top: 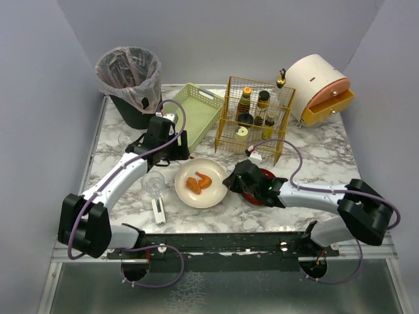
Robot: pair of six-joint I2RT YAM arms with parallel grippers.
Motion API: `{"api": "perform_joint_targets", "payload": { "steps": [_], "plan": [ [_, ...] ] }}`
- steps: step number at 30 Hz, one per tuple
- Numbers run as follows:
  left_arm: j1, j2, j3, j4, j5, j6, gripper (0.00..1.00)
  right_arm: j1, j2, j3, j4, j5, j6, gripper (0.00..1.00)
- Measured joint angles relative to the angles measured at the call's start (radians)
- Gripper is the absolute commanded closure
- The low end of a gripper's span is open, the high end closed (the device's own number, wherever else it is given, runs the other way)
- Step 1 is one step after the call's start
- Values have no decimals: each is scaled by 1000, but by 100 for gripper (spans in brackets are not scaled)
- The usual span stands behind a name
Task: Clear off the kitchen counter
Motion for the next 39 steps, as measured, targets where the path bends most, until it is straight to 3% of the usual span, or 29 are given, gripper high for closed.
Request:
{"api": "perform_joint_targets", "payload": {
  "steps": [8,14,25,39],
  "plan": [
    [0,-69,-12,34,144,-24,23,0,-190,-16,-85,0,4,100],
    [0,-124,-11,-2,164,-50,26,-1,-273,-16,-162,4,12,100],
    [0,-146,-11,-67,194,-101,32,-29,-349,-16,-229,8,27,100],
    [0,-183,-75,-69,266,-148,47,-49,-353,20,-236,8,26,100]
  ]
}}
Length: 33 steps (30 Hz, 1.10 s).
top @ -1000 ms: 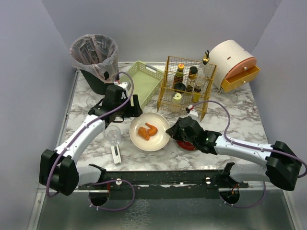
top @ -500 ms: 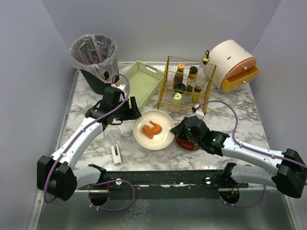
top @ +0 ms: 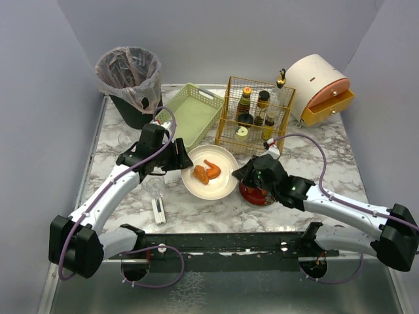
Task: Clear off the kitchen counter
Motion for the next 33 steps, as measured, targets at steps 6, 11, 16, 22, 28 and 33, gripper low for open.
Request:
{"api": "perform_joint_targets", "payload": {
  "steps": [6,11,16,22,28,33],
  "plan": [
    [0,0,-14,28,35,-22,59,-5,-1,3,-1,0,-10,100],
    [0,0,-30,64,74,-59,72,-7,-1,3,-1,0,-12,100],
    [0,0,-45,105,117,-103,93,-12,-10,3,-10,0,-15,99],
    [0,-15,-48,124,149,-119,100,-19,-62,-10,-24,5,-15,76],
    [1,-17,-66,140,145,-159,100,-19,-98,-16,-3,21,-31,55],
    [1,-17,-69,148,140,-172,100,-19,-130,-16,-37,65,-68,48]
  ]
}}
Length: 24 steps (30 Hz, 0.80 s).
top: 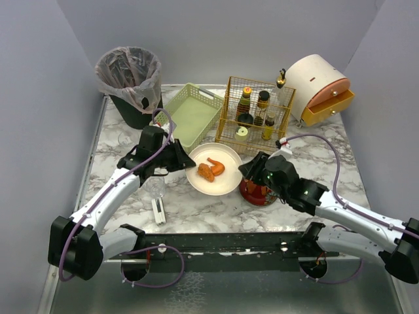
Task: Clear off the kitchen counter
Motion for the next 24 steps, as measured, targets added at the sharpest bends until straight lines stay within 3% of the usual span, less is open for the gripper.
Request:
{"api": "perform_joint_targets", "payload": {
  "steps": [7,16,24],
  "plan": [
    [17,5,36,-38,-51,-1,100,0,-73,37,-131,85,-49,47],
    [79,53,240,-91,-135,6,100,0,-206,82,-254,154,-85,47],
    [212,123,424,-120,-138,13,100,0,-285,83,-345,206,-111,47]
  ]
}}
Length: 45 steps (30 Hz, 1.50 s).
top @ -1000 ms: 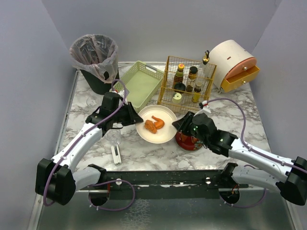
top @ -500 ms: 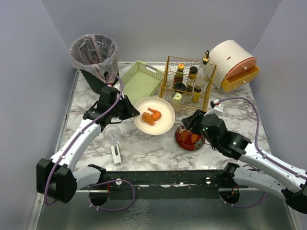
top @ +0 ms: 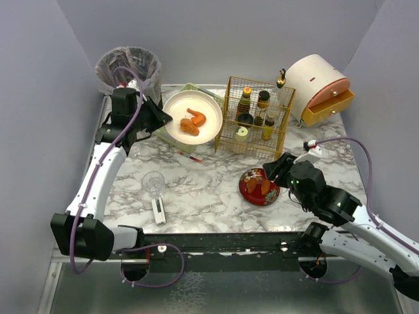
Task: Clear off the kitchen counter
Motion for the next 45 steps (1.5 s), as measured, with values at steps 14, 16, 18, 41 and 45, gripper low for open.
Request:
{"api": "perform_joint_targets", "payload": {
  "steps": [14,16,18,41,45],
  "plan": [
    [127,286,461,-100,-29,-26,100,0,-8,21,-55,7,-34,46],
    [143,340,535,-109,-38,-30,100,0,-6,21,-58,4,-34,45],
    [159,384,592,-124,-42,-40,100,0,-5,20,-58,-2,-34,45],
    [436,686,925,-156,56,-232,100,0,90,16,-55,-35,-29,43],
    [488,692,925,-156,52,-222,100,0,91,16,-56,-37,-30,43]
  ]
}}
